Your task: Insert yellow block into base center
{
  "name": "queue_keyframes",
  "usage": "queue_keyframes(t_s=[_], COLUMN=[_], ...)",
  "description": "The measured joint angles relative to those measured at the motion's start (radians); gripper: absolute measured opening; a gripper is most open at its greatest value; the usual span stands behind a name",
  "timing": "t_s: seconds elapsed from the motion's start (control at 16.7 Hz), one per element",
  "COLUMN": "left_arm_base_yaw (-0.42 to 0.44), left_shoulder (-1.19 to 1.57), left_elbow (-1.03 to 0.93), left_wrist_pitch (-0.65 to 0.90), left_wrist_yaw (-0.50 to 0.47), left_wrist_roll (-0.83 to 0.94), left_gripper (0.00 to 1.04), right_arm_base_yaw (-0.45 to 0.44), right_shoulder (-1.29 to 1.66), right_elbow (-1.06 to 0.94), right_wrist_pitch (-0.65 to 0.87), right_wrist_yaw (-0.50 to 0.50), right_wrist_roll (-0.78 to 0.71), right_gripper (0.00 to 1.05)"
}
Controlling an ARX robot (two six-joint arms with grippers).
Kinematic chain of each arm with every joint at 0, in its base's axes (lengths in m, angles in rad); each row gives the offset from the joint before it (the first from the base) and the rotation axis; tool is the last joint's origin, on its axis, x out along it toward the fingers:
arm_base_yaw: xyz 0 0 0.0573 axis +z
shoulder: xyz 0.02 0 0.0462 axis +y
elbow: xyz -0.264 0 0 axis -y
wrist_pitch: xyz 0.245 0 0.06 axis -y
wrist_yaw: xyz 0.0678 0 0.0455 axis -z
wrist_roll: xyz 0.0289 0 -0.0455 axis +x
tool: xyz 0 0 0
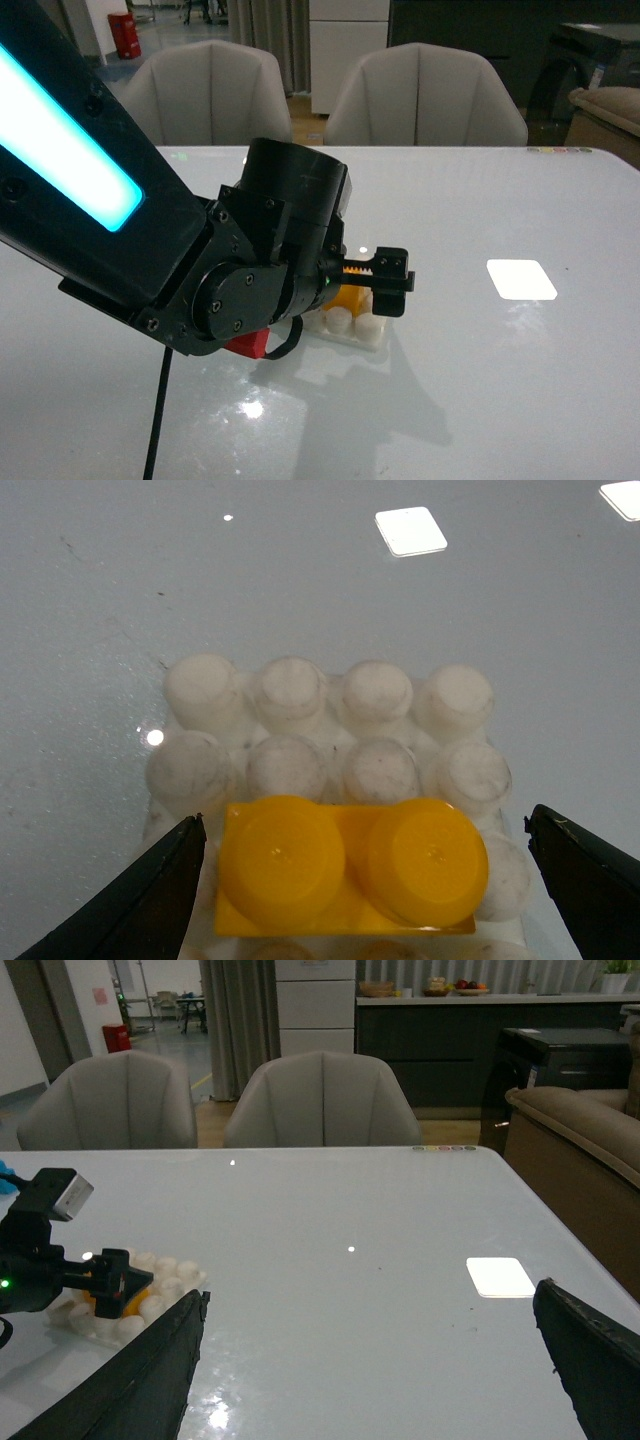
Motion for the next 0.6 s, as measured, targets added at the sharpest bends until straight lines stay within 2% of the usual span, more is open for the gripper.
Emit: queue_keyframes(t_s=[0.3, 0.6], left_arm_base_yaw=[0.023, 0.017], left_shoulder=[-0.141, -0.426], left_elbow=[-0.057, -0.273], left_wrist_pitch=[0.054, 0.230], left_wrist_yaw=[-0.008, 0.017], left_wrist_roll=[-0.008, 0.039], left_gripper=[0.98, 0.98], right_arm_base_yaw=[0.000, 0.000], right_shoulder=[0.000, 0.000], right_elbow=[0.000, 0.000], right_wrist_pitch=[0.000, 0.000], right_wrist_yaw=[0.000, 0.000], right_wrist_roll=[0.000, 0.000], right_gripper=[0.98, 0.98])
